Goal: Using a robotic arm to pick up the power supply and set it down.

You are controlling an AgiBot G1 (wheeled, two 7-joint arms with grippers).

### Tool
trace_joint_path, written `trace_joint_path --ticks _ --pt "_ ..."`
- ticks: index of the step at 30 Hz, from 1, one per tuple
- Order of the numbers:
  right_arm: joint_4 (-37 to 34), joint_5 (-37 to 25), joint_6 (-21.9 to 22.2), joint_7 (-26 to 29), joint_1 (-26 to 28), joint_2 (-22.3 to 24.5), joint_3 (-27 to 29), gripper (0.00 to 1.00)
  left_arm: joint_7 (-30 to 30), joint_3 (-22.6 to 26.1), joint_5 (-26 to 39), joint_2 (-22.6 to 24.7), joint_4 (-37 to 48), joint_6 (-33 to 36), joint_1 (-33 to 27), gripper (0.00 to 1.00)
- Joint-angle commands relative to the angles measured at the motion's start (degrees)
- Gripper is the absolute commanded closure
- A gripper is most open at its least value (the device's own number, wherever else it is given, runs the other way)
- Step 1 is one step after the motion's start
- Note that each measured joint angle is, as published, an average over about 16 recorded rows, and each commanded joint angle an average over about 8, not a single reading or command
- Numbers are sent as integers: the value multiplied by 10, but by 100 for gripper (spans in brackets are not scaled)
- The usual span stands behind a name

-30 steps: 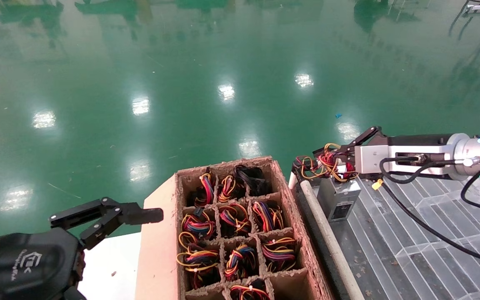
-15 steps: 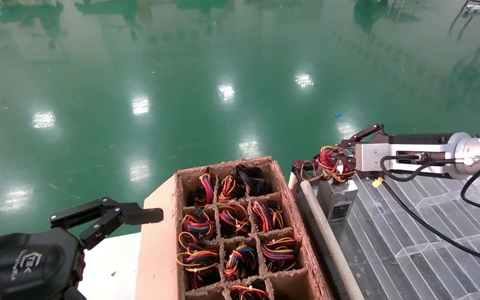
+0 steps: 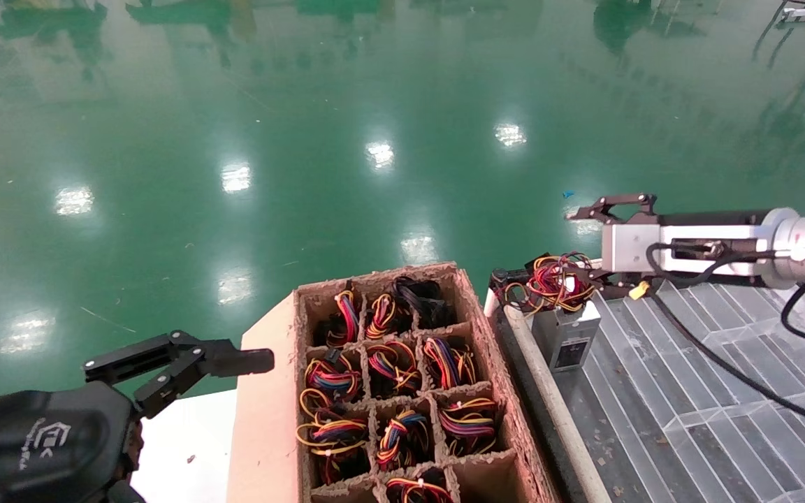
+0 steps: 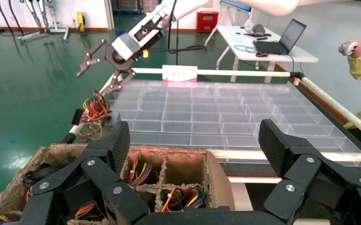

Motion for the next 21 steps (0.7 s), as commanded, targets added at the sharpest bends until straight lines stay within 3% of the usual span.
trace_joint_path --ticks 1,11,21 --pt "1 -2 -4 5 5 1 -1 0 0 0 0 0 0 0 0 0" --pt "-33 22 -48 65 36 7 10 0 0 0 0 0 0 0 0 0" --pt "-17 46 -60 88 21 16 16 0 0 0 0 0 0 0 0 0"
